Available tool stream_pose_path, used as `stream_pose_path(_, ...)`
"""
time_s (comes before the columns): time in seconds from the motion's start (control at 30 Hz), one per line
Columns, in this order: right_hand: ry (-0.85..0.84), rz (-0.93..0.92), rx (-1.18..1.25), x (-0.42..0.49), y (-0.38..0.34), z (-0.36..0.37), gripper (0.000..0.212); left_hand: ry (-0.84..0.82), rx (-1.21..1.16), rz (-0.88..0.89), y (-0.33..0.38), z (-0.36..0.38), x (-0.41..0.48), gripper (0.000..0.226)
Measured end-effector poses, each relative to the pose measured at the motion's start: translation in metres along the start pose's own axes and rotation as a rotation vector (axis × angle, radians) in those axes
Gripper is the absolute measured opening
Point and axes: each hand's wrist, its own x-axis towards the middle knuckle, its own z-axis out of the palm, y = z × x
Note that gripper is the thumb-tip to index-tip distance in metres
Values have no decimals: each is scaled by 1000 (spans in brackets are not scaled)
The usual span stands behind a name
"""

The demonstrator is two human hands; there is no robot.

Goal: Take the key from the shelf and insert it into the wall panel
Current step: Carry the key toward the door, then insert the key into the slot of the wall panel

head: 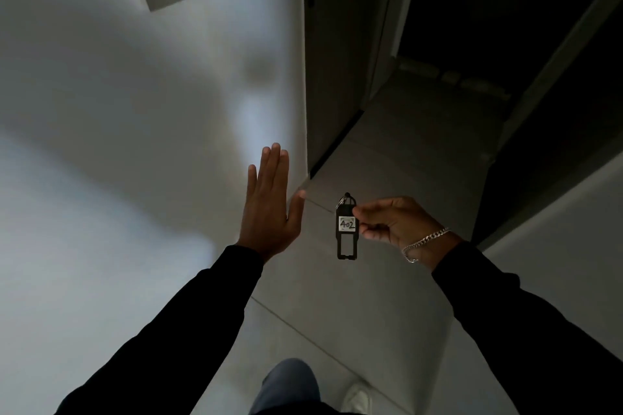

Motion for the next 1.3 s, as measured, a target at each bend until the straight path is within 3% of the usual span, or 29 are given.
stream_pose_path(0.37, -86, -7, -68, 202, -100, -42, 4, 184, 1, -101, -58, 76, 174, 72)
stream_pose_path(0.57, -209, -63, -101, 283, -177, -32, 4, 300, 51, -58, -77, 60, 273, 72)
stream_pose_path(0.7, -345, -140, -173, 335, -238, -23, 23, 448, 137, -66, -95, 39, 332, 70)
stream_pose_path(0.93, -615, -362, -319, 409, -324, -2, 21, 609, 354, -143, -112, 12, 400, 70)
stream_pose_path(1.17, -793, -743, -552, 453, -412, 19, 5, 768, 559, -248, -108, -18, 450, 68)
stream_pose_path(1.3, -830, -910, -577, 459, -458, 43, 16, 795, 704, -246, -105, -49, 463, 66)
